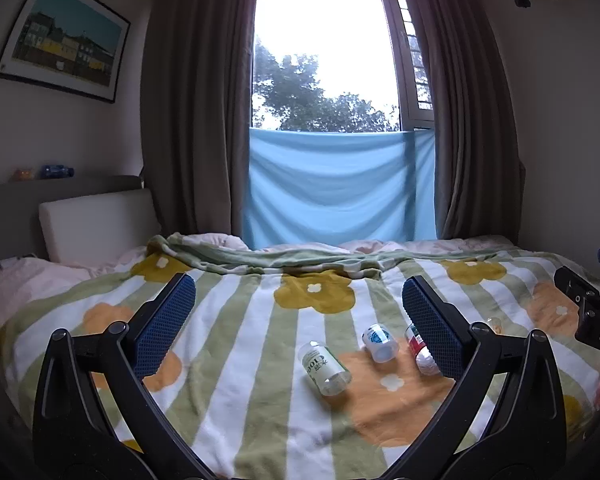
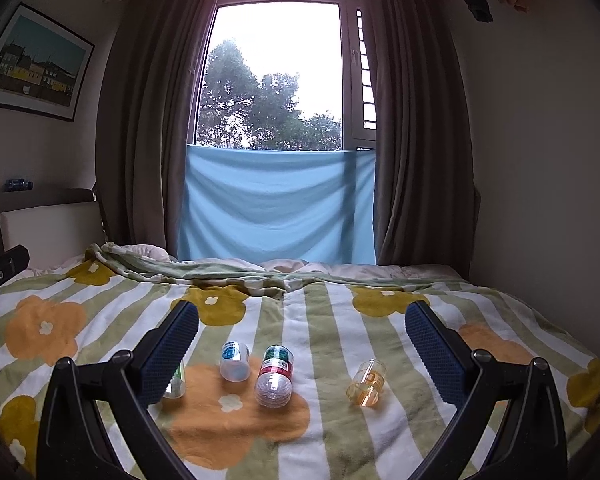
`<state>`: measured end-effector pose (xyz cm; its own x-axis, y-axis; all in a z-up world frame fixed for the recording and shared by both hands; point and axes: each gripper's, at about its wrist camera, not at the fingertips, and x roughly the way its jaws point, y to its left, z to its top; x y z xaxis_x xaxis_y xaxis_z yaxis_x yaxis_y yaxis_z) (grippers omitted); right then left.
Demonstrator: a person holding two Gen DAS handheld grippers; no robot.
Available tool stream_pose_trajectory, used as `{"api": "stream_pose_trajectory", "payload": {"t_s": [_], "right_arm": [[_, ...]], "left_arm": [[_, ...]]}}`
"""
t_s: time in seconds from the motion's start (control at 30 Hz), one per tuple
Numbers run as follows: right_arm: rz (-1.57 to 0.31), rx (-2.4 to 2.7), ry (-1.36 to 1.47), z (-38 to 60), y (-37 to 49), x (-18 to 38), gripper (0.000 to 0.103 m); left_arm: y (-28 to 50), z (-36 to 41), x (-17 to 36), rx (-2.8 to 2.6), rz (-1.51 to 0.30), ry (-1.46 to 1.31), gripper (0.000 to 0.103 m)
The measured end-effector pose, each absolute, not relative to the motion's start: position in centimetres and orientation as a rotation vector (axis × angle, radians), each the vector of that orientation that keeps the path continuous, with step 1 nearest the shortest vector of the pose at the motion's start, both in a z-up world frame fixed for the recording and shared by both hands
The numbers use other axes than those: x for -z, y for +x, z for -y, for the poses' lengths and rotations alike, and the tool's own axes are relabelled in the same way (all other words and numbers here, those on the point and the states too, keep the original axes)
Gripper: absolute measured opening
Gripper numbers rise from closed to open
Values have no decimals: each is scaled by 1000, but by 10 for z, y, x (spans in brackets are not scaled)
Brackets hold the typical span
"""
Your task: Flip cup upside down
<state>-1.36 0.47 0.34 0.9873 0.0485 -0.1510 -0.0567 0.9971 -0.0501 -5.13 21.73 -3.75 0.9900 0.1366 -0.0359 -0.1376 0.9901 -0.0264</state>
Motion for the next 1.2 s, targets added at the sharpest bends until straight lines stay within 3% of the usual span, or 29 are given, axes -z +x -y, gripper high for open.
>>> {"api": "stream_pose_trajectory", "payload": {"t_s": [1.2], "right_arm": [[-144, -54, -46, -4, -17, -6, 103]], "left_arm": [[-50, -217, 41, -124, -48, -17, 103]]}}
